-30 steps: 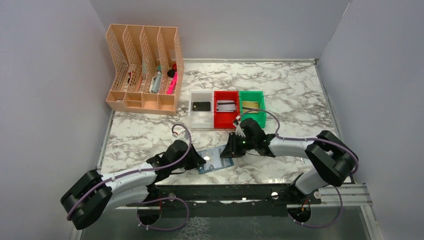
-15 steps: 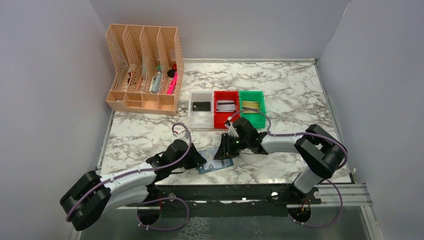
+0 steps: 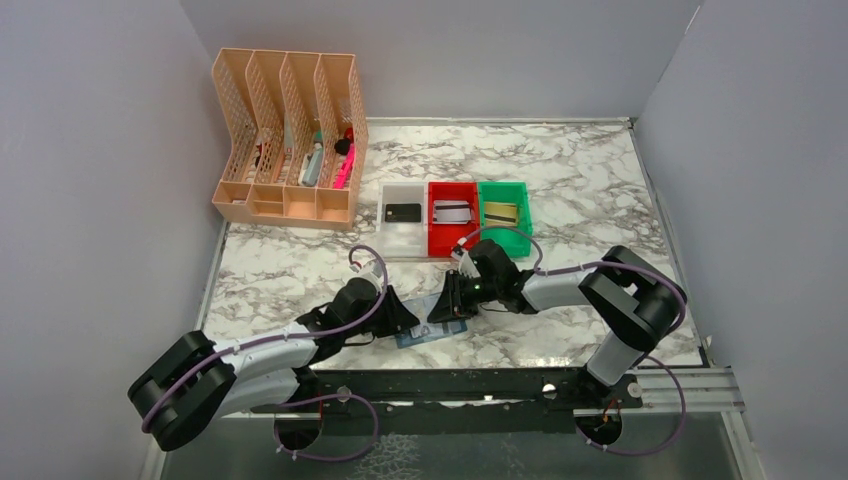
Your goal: Take the credit cards out of the card holder
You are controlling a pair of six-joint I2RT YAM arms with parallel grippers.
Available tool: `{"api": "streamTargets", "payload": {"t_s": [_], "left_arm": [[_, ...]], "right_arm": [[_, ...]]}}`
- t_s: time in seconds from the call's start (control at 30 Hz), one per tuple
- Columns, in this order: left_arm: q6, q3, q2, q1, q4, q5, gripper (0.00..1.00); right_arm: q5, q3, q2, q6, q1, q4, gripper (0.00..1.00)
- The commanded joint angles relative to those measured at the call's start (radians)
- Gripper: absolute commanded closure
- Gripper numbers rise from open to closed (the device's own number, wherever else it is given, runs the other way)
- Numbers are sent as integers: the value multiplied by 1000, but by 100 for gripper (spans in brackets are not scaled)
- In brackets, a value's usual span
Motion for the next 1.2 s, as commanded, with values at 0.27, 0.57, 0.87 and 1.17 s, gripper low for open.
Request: {"api": "streamTargets", "payload": {"t_s": [0.27,0.57,0.87,1.17], "left_arm": [[49,42,40,-1,49,50,72],[111,103,-58,2,-200,-87,97],[186,195,-192,7,-452,-211,100],[207,226,-254,9,-435,-197,100]], "right_arm": [[54,-25,67,-7,11,-80,76],[116,7,-8,-54,10,-170,75],[277,62,-164,-137,9,-350,69],[529,42,-359,-23,7,-465,48]]}}
